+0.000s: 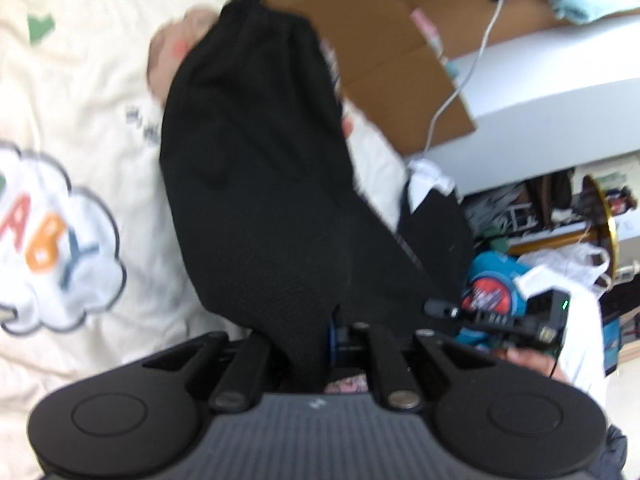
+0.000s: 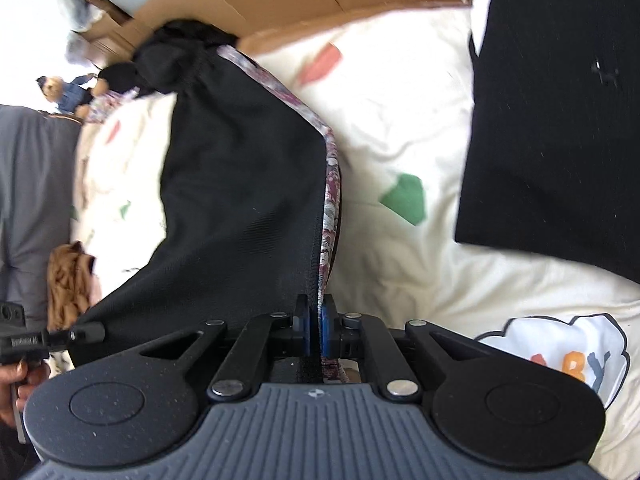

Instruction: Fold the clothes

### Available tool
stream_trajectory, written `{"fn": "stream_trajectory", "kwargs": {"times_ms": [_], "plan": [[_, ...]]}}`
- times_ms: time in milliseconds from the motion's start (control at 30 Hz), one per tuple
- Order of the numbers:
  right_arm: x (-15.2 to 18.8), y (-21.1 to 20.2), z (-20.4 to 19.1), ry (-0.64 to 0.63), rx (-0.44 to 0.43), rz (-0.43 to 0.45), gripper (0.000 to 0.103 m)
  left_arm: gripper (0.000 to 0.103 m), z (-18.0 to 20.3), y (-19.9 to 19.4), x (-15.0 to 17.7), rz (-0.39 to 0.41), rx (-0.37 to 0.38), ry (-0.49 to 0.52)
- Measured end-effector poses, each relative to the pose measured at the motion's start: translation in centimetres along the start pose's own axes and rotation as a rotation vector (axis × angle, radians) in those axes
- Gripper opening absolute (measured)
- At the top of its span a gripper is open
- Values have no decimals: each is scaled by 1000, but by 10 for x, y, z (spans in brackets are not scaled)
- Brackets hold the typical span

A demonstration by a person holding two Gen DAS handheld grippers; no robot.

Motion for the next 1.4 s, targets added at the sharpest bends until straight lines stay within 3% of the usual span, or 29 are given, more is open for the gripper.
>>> {"fn": "stream_trajectory", "kwargs": {"times_ms": [200, 467, 633, 1133, 1400], "plan": [[-3, -34, -29, 35, -115, 71, 5, 8, 20, -40, -26, 94, 22, 37], [2, -77, -66, 45, -258, 149, 5, 8, 47, -85, -48, 117, 23, 112], [18, -96, -91, 22, -320, 180, 5, 8, 54, -110, -42, 118, 28, 169], [63, -139, -118, -11, -404, 229, 5, 8, 69, -137, -11, 15, 55, 231], [75, -121, -104, 12, -378, 196, 5, 8, 46, -108, -3, -47, 12, 192]]}}
Point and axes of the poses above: each gripper's, at about its wrist camera, not at the fingertips, and y roughly the way its jaws point, z to its right, x to its underside, the point moved 8 cm from there along y, roughly the way its jaws point, and after that the axes turned 5 degrees about y, right-handed, at the moved point
